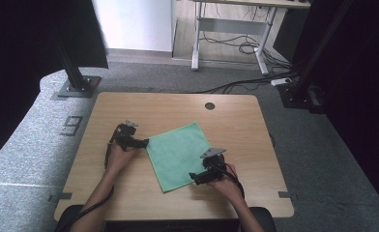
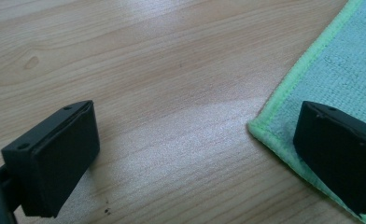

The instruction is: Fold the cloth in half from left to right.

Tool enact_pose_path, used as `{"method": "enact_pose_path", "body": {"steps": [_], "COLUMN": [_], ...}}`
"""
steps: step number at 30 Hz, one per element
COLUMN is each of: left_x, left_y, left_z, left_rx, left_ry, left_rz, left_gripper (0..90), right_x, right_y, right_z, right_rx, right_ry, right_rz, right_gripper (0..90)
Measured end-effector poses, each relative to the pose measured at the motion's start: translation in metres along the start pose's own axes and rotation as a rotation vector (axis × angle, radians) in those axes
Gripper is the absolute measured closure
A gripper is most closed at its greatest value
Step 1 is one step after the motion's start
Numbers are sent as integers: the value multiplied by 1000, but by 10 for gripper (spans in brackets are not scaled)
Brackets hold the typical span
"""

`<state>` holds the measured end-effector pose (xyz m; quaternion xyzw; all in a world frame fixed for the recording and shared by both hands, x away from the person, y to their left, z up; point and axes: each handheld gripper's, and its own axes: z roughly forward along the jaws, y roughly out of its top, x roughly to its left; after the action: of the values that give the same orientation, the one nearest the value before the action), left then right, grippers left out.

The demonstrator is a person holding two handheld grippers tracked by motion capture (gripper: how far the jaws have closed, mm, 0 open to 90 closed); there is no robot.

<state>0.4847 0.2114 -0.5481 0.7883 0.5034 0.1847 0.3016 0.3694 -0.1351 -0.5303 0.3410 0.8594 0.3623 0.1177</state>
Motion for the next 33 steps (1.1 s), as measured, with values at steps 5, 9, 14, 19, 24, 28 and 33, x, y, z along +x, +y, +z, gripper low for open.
{"method": "enact_pose_path", "body": {"steps": [5, 9, 14, 19, 24, 28, 33], "left_x": [0, 0, 0, 0, 0, 0, 0], "left_y": [0, 0, 0, 0, 0, 0, 0], "left_z": [0, 0, 0, 0, 0, 0, 0], "left_rx": [-1, 0, -4, -4, -2, -2, -7], "left_ry": [0, 0, -1, -1, -2, -2, -6], "left_rz": [0, 1, -1, -1, 0, 0, 6], "left_gripper": [8, 8, 8, 8, 9, 9, 20], "right_x": [19, 35, 58, 78, 95, 105, 112], "right_y": [11, 18, 24, 30, 31, 31, 29], "right_z": [10, 18, 27, 31, 36, 37, 37], "right_rx": [8, 19, 43, 36, 54, 62, 71], "right_ry": [51, 84, 125, 187, 222, 257, 211], "right_rz": [-51, -85, -152, -192, -243, -263, -310], "right_gripper": [0, 0, 10, 106, 191, 339, 547]}}
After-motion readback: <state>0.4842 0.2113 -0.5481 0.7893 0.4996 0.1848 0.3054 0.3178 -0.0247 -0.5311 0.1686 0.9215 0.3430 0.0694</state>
